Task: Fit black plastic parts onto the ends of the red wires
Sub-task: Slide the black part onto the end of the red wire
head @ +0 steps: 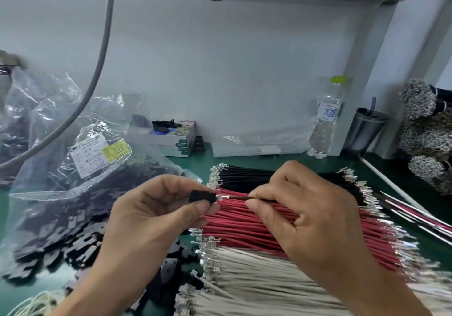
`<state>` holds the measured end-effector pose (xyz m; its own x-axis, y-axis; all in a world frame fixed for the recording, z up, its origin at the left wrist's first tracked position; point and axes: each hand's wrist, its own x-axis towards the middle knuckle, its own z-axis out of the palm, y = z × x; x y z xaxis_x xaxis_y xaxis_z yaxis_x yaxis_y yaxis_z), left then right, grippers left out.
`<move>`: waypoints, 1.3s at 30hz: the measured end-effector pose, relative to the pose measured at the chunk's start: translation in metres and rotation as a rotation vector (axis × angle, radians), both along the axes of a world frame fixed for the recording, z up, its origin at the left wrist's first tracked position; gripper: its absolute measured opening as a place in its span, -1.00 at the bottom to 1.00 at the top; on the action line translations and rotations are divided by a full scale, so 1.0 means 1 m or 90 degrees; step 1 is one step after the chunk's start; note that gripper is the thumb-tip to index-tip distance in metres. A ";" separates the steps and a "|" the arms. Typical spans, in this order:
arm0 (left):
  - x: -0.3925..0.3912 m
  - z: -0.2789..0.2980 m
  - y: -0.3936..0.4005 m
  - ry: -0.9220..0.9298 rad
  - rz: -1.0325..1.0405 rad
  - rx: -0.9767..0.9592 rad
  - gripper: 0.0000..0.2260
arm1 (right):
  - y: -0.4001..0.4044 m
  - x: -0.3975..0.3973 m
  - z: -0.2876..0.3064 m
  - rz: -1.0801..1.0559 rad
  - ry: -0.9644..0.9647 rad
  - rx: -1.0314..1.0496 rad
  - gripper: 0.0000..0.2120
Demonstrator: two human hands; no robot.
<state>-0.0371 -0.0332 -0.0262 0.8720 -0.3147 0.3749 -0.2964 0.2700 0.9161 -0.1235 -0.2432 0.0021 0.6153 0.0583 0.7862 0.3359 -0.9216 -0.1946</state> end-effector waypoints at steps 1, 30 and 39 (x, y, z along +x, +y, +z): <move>0.000 0.000 0.000 0.000 -0.006 0.006 -0.78 | -0.001 -0.001 0.001 0.003 0.009 0.016 -0.85; -0.007 0.000 -0.007 0.061 -0.093 0.036 -0.73 | -0.003 -0.006 0.016 0.088 0.225 0.084 -0.90; -0.013 -0.003 -0.012 0.003 -0.008 0.050 -0.76 | 0.012 -0.001 0.002 0.000 0.116 -0.056 -0.88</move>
